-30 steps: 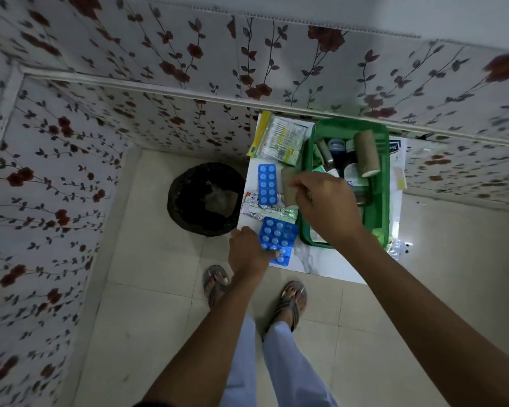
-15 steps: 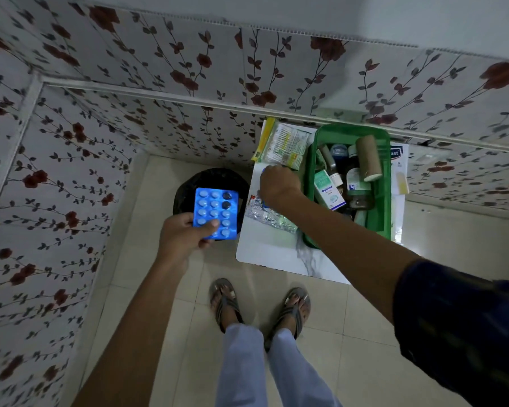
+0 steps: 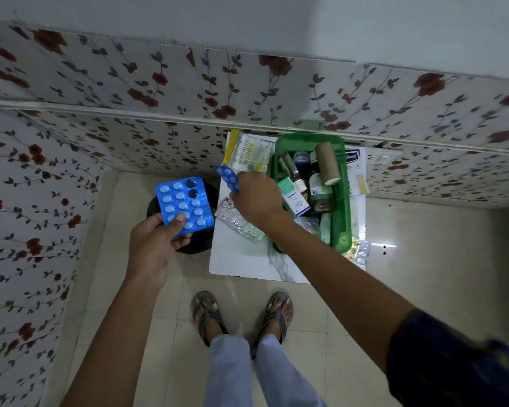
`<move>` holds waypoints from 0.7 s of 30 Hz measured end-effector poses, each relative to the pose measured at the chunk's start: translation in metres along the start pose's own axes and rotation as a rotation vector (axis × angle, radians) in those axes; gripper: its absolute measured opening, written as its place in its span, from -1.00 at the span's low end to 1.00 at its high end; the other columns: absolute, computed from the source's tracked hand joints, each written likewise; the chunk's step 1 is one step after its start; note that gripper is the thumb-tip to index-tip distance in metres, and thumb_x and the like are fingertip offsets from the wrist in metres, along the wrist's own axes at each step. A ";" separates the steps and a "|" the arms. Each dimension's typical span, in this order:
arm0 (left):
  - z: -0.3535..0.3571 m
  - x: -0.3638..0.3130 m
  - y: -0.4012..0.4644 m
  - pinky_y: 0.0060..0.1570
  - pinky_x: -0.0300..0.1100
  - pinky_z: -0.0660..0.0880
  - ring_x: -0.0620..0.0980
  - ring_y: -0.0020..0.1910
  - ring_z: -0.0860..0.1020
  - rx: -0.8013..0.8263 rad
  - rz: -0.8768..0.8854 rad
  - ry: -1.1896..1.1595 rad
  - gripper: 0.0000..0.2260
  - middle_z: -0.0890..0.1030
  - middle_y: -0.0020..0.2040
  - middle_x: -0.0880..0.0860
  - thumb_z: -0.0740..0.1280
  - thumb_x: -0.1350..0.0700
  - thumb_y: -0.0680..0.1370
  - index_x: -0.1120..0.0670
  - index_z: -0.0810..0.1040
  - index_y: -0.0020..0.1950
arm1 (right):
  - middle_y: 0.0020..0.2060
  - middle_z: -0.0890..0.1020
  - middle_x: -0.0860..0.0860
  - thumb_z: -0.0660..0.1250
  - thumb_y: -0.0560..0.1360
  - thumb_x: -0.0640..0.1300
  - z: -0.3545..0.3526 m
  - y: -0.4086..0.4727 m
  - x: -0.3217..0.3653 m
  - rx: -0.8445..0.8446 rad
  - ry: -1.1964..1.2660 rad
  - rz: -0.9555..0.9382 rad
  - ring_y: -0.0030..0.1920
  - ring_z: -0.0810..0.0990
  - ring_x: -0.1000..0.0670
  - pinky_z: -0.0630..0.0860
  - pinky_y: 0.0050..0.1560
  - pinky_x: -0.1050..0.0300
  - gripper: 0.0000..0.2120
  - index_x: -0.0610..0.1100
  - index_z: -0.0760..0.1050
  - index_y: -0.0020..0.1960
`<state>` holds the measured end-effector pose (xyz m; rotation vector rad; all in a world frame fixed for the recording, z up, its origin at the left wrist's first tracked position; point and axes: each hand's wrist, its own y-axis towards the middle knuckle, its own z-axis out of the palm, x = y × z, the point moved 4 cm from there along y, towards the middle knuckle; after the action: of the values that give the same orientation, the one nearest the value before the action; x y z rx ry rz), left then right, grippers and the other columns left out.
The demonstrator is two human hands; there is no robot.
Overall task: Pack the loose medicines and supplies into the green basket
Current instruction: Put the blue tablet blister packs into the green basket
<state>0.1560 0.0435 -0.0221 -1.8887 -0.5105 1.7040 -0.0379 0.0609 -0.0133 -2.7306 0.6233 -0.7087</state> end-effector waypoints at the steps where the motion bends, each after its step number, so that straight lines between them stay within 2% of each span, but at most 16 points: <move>1: 0.008 -0.003 -0.002 -0.42 -0.34 0.52 -0.03 -0.29 0.53 0.021 0.011 0.003 -0.97 0.60 -0.16 0.08 0.35 0.21 0.48 0.13 0.57 -0.10 | 0.01 0.59 -0.25 0.26 0.49 -0.20 -0.014 -0.010 -0.010 -0.045 0.069 -0.010 0.00 0.57 -0.25 0.45 -0.17 0.02 -0.80 -0.27 0.47 0.06; 4: 0.032 -0.007 -0.008 -0.41 -0.34 0.52 -0.10 -0.30 0.54 0.102 0.061 0.061 -0.94 0.61 -0.15 0.03 0.31 0.21 0.51 0.08 0.56 -0.08 | 0.04 0.59 -0.24 0.25 0.50 -0.27 -0.050 -0.043 -0.058 -0.098 0.188 -0.004 0.01 0.55 -0.22 0.48 -0.10 0.01 -0.79 -0.24 0.43 0.13; 6: 0.048 -0.008 -0.010 -0.41 -0.35 0.50 -0.10 -0.25 0.56 0.146 0.093 0.117 -0.89 0.62 -0.10 0.02 0.28 0.22 0.53 0.10 0.55 0.02 | 0.08 0.56 -0.28 0.26 0.49 -0.27 -0.069 -0.064 -0.092 -0.107 0.029 0.053 -0.01 0.53 -0.22 0.48 -0.10 -0.02 -0.72 -0.22 0.38 0.19; 8: 0.062 -0.009 -0.011 -0.41 -0.34 0.49 -0.05 -0.19 0.56 0.154 0.132 0.182 -0.83 0.62 -0.05 0.05 0.27 0.22 0.53 0.12 0.53 0.10 | -0.02 0.56 -0.31 0.28 0.46 -0.30 -0.076 -0.077 -0.115 -0.084 -0.231 0.136 -0.04 0.52 -0.25 0.43 -0.18 -0.02 -0.62 -0.24 0.33 0.27; 10: 0.071 -0.010 -0.012 -0.37 -0.26 0.49 -0.02 -0.18 0.55 0.135 0.172 0.219 -0.82 0.62 -0.04 0.10 0.30 0.22 0.51 0.14 0.52 0.11 | -0.06 0.58 -0.27 0.27 0.44 -0.31 -0.072 -0.079 -0.120 -0.027 -0.347 0.142 -0.04 0.55 -0.25 0.49 -0.16 -0.03 -0.66 -0.22 0.41 0.21; 12: 0.077 -0.013 -0.013 -0.34 -0.19 0.48 -0.03 -0.20 0.57 0.103 0.201 0.243 -0.81 0.63 -0.04 0.10 0.34 0.23 0.49 0.10 0.50 0.08 | -0.02 0.59 -0.22 0.25 0.44 -0.32 -0.058 -0.076 -0.117 0.088 -0.320 0.054 0.02 0.55 -0.22 0.54 -0.09 -0.03 -0.70 -0.16 0.48 0.16; 14: 0.081 -0.016 -0.012 -0.33 -0.18 0.50 -0.03 -0.18 0.59 0.096 0.232 0.295 -0.80 0.64 -0.04 0.08 0.36 0.22 0.47 0.04 0.49 0.07 | 0.06 0.57 -0.20 0.24 0.46 -0.29 -0.037 -0.071 -0.113 0.232 -0.269 -0.028 0.10 0.53 -0.20 0.55 -0.03 -0.04 -0.68 -0.11 0.48 0.20; 15: 0.086 -0.018 -0.012 -0.34 -0.21 0.51 -0.04 -0.17 0.59 0.116 0.249 0.336 -0.80 0.64 -0.03 0.07 0.35 0.21 0.48 0.02 0.50 0.07 | 0.07 0.56 -0.19 0.24 0.47 -0.29 -0.034 -0.069 -0.114 0.233 -0.251 -0.036 0.11 0.53 -0.19 0.56 -0.04 -0.04 -0.67 -0.11 0.47 0.21; 18: 0.107 -0.026 -0.010 -0.37 -0.31 0.53 -0.08 -0.18 0.59 0.225 0.323 0.474 -0.80 0.63 -0.02 0.05 0.33 0.19 0.49 -0.03 0.51 0.08 | 0.00 0.62 -0.18 0.24 0.44 -0.36 -0.049 -0.071 -0.131 -0.029 -0.130 0.055 -0.02 0.58 -0.19 0.55 -0.15 0.01 -0.70 -0.16 0.53 0.12; 21: 0.145 -0.025 -0.014 -0.11 -0.15 0.53 0.03 -0.01 0.60 0.376 0.437 0.712 -0.76 0.63 0.05 0.08 0.32 0.17 0.50 0.02 0.55 0.16 | -0.04 0.67 -0.19 0.25 0.46 -0.33 -0.073 -0.090 -0.155 -0.247 0.049 0.160 -0.11 0.61 -0.24 0.56 -0.12 -0.01 -0.75 -0.16 0.58 0.08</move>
<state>0.0105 0.0595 -0.0018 -2.2200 0.4931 1.1080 -0.1665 0.2021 0.0170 -2.8469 0.9889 -0.7029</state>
